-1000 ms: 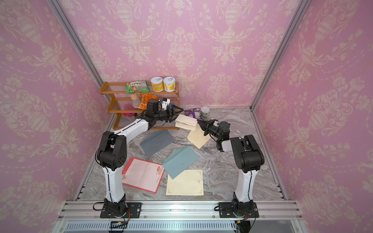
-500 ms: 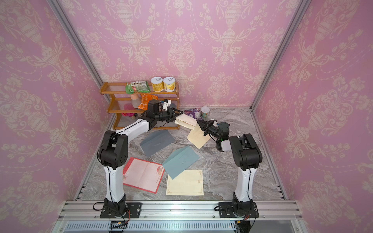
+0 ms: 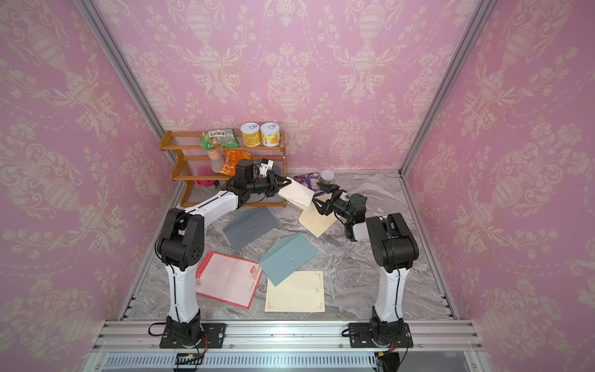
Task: Fold the letter paper in half and place it into the envelope
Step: Fold the letter paper at the center of the board.
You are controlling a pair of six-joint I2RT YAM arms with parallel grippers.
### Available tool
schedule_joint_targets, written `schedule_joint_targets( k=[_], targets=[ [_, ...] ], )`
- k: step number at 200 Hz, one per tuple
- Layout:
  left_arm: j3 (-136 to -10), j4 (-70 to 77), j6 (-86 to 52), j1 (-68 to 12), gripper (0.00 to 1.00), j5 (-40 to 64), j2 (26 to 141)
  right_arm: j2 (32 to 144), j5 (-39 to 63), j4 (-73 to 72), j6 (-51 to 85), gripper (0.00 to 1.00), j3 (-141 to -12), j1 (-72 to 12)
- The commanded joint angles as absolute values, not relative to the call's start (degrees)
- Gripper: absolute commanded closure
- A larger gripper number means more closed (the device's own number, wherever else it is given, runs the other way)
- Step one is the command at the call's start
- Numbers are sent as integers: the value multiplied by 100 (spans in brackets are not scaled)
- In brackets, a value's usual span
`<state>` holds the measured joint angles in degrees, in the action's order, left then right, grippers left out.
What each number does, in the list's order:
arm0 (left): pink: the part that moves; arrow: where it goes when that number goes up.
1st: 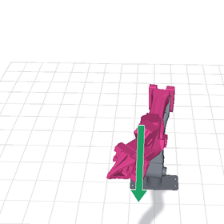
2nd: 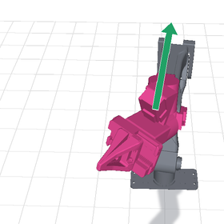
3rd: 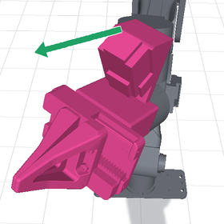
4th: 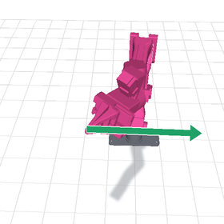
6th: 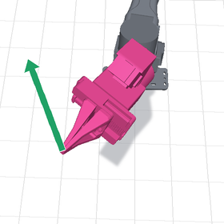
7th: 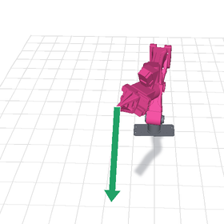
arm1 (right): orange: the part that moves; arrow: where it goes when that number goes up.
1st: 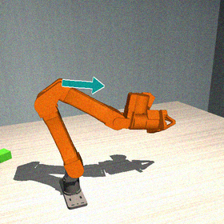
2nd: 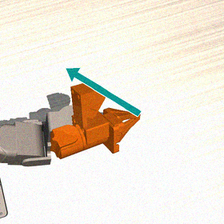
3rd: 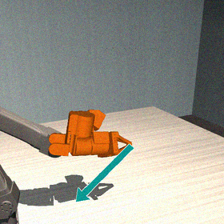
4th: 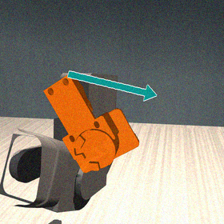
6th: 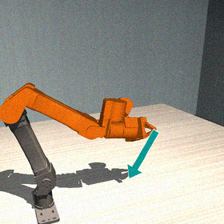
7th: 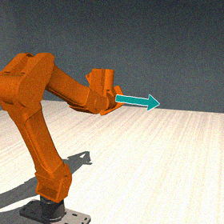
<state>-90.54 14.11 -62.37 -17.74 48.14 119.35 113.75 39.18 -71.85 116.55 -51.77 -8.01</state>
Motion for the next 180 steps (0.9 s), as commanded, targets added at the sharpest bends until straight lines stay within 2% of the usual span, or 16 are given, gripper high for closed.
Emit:
schedule_joint_targets(
  k=[1, 48, 120, 180],
  targets=[
    [-8981, 1765, -6682, -1766, 100, 4288, 11941, 10973, 3596, -6571, 11353, 0, -5008, -898],
    [-8810, 1810, -6818, -2066, 100, 2953, 11709, 10391, 2839, -5348, 11148, 0, -5040, -1393],
    [-8409, 2064, -6952, -2748, 100, 713, 11390, 10125, 1559, -4711, 11443, 0, -5278, -2162],
    [-7903, 1843, -7528, -3149, 100, -716, 10903, 10013, 639, -4526, 11042, 0, -5697, -2304]
  ],
)
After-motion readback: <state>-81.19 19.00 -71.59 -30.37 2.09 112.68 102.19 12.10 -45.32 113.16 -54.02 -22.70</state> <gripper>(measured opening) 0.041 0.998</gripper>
